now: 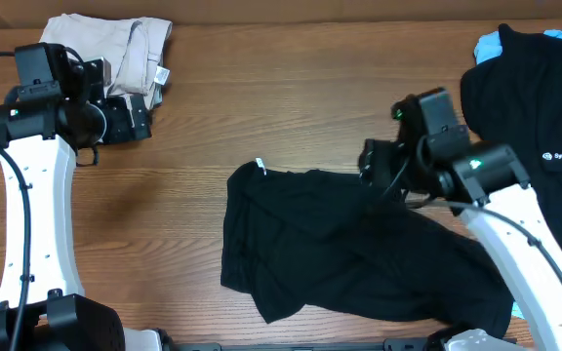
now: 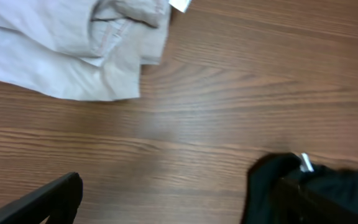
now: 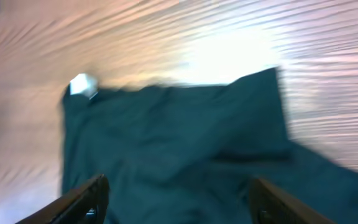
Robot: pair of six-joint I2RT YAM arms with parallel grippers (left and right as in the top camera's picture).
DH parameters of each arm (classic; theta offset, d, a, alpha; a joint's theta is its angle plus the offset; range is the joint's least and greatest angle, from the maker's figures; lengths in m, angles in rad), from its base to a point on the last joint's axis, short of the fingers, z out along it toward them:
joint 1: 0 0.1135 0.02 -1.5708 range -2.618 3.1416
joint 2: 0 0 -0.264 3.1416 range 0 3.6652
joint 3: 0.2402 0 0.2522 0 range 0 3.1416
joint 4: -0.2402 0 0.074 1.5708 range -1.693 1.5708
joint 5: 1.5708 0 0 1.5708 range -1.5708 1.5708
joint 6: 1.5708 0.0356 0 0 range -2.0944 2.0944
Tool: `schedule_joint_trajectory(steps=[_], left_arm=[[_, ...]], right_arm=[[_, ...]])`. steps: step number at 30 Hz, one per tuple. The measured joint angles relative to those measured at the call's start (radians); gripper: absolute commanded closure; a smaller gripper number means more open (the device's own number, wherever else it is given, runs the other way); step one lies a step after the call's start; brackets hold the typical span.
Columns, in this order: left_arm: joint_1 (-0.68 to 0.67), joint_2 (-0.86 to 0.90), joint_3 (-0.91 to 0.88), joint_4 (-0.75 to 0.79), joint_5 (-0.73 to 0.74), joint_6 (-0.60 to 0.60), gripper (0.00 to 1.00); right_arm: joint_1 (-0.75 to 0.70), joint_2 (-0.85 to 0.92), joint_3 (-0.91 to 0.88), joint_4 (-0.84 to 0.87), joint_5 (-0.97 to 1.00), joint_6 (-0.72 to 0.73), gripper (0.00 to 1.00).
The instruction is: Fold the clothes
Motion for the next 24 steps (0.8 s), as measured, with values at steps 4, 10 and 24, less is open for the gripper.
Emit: schedule_joint_trajectory(steps=[4,10,24], left_arm=[[-0.021,0.000,0.000,-0.015,0.028,0.000,0.00],[-0.083,0.000,0.000,-0.019,0.049,0.000,0.00],[-0.090,0.000,0.000,-0.040,0.052,0.004,0.00]], right_arm=[[-0.087,0.087,-0.051,0.089,0.043,-0.030,0.21],[-0.150,0.251,-0.162,0.266,0.072,-0.068,0.20],[-0.214,0.446,-0.254,0.501,0.076,-0.093,0.48]])
